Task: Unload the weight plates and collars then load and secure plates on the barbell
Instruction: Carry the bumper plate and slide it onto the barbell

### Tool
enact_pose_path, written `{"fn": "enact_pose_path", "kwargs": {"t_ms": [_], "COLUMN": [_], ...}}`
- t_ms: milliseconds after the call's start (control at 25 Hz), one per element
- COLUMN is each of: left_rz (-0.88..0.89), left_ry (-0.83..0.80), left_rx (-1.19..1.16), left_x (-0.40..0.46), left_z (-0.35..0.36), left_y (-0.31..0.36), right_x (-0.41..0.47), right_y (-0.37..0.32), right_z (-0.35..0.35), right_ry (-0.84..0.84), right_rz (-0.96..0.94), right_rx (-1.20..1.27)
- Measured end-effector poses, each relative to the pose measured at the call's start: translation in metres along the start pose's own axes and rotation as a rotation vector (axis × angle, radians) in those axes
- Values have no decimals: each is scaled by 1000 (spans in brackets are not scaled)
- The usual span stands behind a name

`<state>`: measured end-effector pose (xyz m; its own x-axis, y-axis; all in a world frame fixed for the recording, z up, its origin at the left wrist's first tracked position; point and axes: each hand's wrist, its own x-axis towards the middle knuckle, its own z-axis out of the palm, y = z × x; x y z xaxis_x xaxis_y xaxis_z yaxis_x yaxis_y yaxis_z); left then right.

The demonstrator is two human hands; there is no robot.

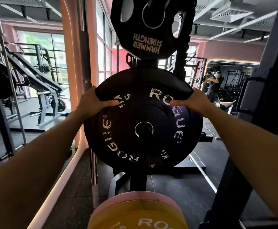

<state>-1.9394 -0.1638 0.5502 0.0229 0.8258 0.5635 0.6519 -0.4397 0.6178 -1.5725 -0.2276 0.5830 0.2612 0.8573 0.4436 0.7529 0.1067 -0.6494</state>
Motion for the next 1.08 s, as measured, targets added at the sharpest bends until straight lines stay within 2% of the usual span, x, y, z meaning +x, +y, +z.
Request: {"fn": "enact_pose_path", "kwargs": {"t_ms": [240,640,1080], "left_rz": [-10,12,-5], "left_ry": [11,68,-8], "left_rx": [-2,13,78], "left_x": [-30,-124,-218], "left_z": [-13,-59,-102], "left_y": [5,55,111], "right_x": [-33,-122,-230], "right_y": [-13,-22,-15], "right_z": [-17,-60,-112], "right_ry": [-21,-10,-114], "right_rz": [-50,-56,-72], "right_rx": [-6,48,89]}}
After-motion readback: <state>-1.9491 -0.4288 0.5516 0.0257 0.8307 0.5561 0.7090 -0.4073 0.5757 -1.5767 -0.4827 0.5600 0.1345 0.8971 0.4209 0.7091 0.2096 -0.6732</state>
